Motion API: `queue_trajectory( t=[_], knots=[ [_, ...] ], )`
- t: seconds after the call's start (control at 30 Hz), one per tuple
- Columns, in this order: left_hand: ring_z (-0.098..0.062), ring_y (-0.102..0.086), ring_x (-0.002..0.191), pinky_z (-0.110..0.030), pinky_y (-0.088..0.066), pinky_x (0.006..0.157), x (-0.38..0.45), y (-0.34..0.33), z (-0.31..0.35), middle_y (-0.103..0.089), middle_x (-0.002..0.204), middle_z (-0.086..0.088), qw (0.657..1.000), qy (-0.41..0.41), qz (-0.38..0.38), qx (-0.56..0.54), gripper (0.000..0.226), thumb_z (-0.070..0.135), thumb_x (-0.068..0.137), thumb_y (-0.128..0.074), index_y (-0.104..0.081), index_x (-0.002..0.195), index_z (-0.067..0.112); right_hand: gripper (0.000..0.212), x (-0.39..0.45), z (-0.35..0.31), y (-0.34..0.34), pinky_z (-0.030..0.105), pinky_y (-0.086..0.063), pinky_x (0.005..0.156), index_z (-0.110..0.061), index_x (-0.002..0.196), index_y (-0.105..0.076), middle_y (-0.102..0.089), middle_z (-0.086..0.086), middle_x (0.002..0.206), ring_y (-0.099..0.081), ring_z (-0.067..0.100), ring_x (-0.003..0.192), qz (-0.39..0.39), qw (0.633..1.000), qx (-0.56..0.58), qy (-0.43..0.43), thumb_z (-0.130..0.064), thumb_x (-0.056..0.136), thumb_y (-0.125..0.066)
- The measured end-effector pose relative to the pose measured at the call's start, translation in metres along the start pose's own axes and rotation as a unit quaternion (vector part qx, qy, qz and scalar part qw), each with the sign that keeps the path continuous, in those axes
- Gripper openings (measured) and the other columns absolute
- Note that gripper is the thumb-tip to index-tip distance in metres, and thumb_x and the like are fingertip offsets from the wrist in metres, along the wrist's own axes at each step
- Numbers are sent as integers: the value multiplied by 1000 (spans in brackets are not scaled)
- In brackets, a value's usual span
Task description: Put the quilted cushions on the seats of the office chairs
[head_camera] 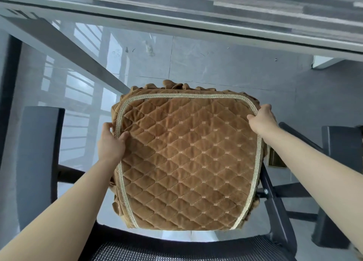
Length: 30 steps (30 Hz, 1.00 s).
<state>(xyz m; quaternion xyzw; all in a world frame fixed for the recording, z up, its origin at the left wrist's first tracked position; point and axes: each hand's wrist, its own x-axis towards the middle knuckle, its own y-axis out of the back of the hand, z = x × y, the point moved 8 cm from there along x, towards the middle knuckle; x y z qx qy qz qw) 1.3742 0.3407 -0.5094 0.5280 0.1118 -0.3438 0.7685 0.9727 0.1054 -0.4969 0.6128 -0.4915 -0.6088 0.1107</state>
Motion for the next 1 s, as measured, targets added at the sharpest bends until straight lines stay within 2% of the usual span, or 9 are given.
queue_trajectory(
  t=[0.17,0.3,0.4,0.47,0.57,0.7,0.8,0.87,1.0],
  knots=[
    [-40,-57,108,-36,-36,78,-3,0,12,-61,118,-21,1000,-18,16,-2,44,25,93,-63,-44,130,11,50,1,13,-2,41,-40,98,-7,144,-26,-45,20,138,-46,38,125,-1,1000,-12,6,-16,98,-45],
    [-36,-61,103,-42,-49,84,5,-2,4,-64,116,-17,999,15,-7,-47,45,26,90,-67,-45,127,15,54,-1,16,-3,41,-39,101,-8,145,-30,-48,17,139,-46,36,127,12,999,-9,42,-17,96,-49],
    [-32,-63,99,-44,-52,88,8,-3,-1,-65,117,-14,997,35,-21,-71,45,26,89,-67,-46,128,17,59,-2,16,-6,41,-37,105,-10,148,-28,-46,15,142,-43,35,130,-1,998,-19,64,-17,95,-51],
    [-32,-61,102,-41,-49,89,4,-6,1,-63,124,-14,997,35,-22,-65,47,26,91,-65,-45,132,15,62,-3,17,-7,41,-34,107,-12,150,-23,-43,14,146,-40,35,133,-13,997,-25,74,-17,95,-51],
    [-41,-52,121,-45,-41,96,-2,-9,7,-56,134,-18,1000,20,-2,11,51,26,96,-56,-38,141,9,65,-8,17,-9,42,-32,109,-13,153,-13,-33,15,152,-35,36,136,-17,996,-31,82,-16,97,-47],
    [-39,-48,124,-50,-41,99,-19,-13,10,-48,140,-17,999,2,13,49,50,18,94,-51,-36,141,7,71,-26,22,-13,41,-28,112,-9,153,-5,-18,14,158,-28,34,141,0,994,-42,100,-13,96,-47],
    [-36,-43,131,-51,-43,100,-46,-20,2,-35,152,-8,997,13,-31,72,67,18,88,-53,-25,149,14,76,-49,35,-19,40,-23,114,-7,153,-4,-8,12,161,-20,31,145,-37,994,-49,91,-15,95,-51],
    [-35,-36,138,-54,-39,107,-71,-20,-6,-29,157,-9,994,34,-69,76,76,21,86,-55,-19,153,15,76,-72,42,-19,42,-21,115,-6,153,-4,-11,15,160,-20,33,145,-63,991,-59,103,-18,95,-51],
    [-35,-45,131,-42,-40,106,-143,-16,6,-46,145,-14,985,49,-155,62,64,19,90,-53,-29,148,7,65,-127,56,-7,43,-30,111,-6,151,-14,-32,18,153,-36,35,137,-97,988,-51,108,-28,98,-44]
  ],
)
